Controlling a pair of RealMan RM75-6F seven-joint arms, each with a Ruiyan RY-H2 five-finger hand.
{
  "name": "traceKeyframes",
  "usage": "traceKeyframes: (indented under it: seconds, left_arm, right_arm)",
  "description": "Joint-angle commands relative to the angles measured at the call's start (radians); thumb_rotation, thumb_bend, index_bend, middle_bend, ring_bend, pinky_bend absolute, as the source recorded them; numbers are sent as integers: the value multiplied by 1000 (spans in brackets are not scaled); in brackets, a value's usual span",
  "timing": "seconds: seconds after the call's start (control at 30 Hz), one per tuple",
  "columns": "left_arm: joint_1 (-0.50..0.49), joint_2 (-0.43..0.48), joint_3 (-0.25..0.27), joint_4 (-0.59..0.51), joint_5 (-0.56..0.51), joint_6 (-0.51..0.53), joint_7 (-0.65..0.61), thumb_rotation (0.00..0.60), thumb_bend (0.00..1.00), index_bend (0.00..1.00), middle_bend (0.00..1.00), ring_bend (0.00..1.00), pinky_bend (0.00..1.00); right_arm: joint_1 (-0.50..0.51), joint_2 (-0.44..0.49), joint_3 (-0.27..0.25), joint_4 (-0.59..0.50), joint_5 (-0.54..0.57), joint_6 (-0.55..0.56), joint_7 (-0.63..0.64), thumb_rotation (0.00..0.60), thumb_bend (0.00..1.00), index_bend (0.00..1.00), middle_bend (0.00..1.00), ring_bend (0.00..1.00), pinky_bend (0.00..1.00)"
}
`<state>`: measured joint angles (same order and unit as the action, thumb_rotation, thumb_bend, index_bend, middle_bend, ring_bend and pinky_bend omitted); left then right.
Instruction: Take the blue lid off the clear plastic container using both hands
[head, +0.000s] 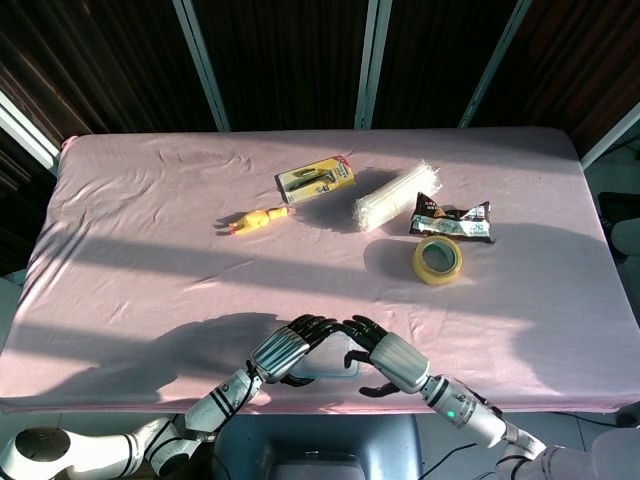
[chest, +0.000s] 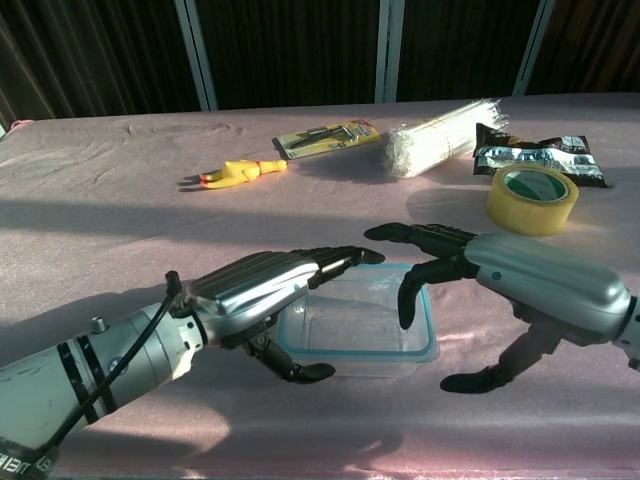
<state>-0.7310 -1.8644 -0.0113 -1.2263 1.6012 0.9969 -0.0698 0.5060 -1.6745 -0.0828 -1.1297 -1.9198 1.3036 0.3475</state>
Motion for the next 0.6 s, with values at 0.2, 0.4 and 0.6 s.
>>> traceKeyframes:
  seconds: [0.2,0.4,0.6]
  left_arm:
    - [-2,3,1,-6,-9,-6,10,600,264,0,196,148,218]
    - [-2,11,4,-16,-16,-9,18,600,263,0,193,148,214]
    - [-2,13,9,-21,-15,-6,21,600,262,0,193,147,214]
  right_arm:
    - [16,-36,1,18,16,-3,-14,600,324,649,142,2,33]
    - [31,-47,6,12,34,-5,-42,600,360,682,143,6,35]
    - [39,-46,3,6,49,-7,-63,600,371,689,144,6,36]
